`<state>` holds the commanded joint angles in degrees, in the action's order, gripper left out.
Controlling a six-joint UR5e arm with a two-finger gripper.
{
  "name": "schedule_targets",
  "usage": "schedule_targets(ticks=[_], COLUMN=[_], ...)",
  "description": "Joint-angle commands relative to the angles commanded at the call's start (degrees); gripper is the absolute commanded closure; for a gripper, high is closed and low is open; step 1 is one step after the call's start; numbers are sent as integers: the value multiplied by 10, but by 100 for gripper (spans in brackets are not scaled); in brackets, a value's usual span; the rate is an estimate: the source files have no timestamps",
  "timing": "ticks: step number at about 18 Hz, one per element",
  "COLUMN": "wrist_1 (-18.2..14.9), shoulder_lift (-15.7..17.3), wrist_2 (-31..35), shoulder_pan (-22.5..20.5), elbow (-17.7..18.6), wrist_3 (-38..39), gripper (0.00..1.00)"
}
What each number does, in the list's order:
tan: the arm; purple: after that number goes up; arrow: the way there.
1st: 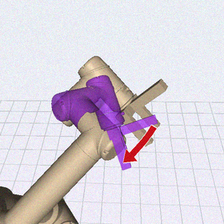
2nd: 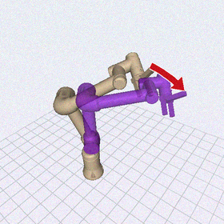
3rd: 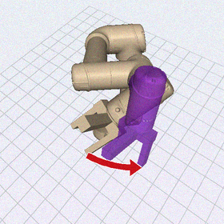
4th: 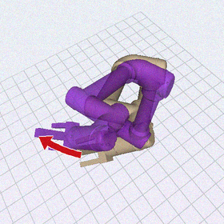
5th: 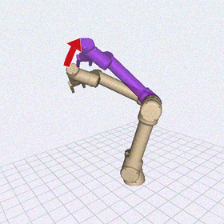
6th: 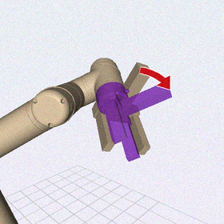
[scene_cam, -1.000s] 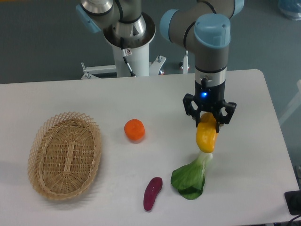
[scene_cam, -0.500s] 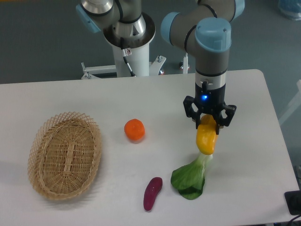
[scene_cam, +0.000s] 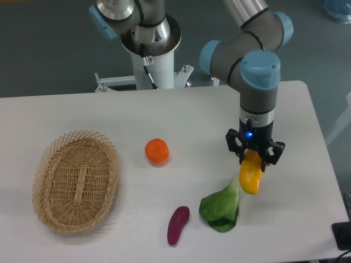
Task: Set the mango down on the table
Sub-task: 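Hold the yellow mango in the gripper and move it slightly upward, then lower the held mango onto the table and open the gripper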
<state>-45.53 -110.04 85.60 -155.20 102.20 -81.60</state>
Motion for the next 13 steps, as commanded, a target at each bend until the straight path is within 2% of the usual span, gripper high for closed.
schedule_targets(ticks=[2,4,10,13], wrist_1=[2,2,2,1], shoulder_lift=[4,9,17,17], wrist_2=[-1,-1,-1,-1], shoulder_pan=[-15,-18,-17,-15], elbow=[24,41,88,92], wrist_3=[-64,-94,-115,-114], gripper=[42,42,42,40])
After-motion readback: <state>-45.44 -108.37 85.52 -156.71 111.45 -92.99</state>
